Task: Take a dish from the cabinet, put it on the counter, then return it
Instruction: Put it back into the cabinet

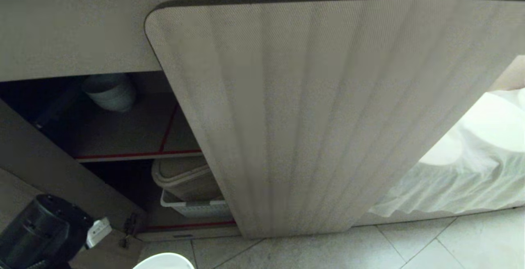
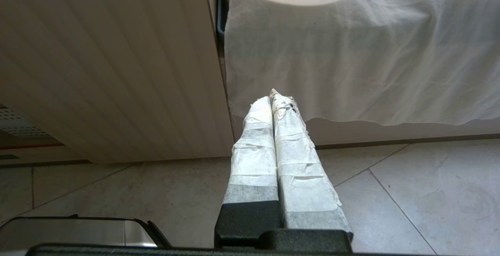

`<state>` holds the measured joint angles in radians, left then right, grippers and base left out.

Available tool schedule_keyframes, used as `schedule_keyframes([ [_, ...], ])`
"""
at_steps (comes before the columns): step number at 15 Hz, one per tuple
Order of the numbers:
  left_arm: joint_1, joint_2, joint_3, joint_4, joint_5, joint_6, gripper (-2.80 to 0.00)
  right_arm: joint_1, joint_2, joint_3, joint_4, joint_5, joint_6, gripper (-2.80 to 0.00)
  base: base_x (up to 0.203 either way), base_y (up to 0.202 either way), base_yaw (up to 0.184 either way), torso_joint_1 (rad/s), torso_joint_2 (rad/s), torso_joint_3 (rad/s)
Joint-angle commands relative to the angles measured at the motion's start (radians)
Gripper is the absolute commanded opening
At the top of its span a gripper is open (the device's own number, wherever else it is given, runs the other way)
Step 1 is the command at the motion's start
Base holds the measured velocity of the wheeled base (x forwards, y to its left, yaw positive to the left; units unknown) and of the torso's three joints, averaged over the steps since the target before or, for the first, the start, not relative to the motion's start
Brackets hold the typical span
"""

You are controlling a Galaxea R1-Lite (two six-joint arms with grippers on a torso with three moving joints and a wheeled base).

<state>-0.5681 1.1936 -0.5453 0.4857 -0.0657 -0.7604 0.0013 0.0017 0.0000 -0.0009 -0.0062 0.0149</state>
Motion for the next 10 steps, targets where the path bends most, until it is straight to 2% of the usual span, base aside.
schedule_keyframes([
  [1, 0.001, 0.001, -0.001, 0.002, 0.000, -0.005, -2.80, 0.000, 0.000, 0.000, -0.001, 0.000, 0.000, -2.80, 0.000, 0.000, 0.000, -0.024, 0.12, 0.073],
  [10, 0.002, 0.000, 0.001, 0.002, 0.000, -0.008, -2.80, 0.000, 0.000, 0.000, -0.001, 0.000, 0.000, -2.80, 0.000, 0.000, 0.000, -0.002, 0.01, 0.009],
])
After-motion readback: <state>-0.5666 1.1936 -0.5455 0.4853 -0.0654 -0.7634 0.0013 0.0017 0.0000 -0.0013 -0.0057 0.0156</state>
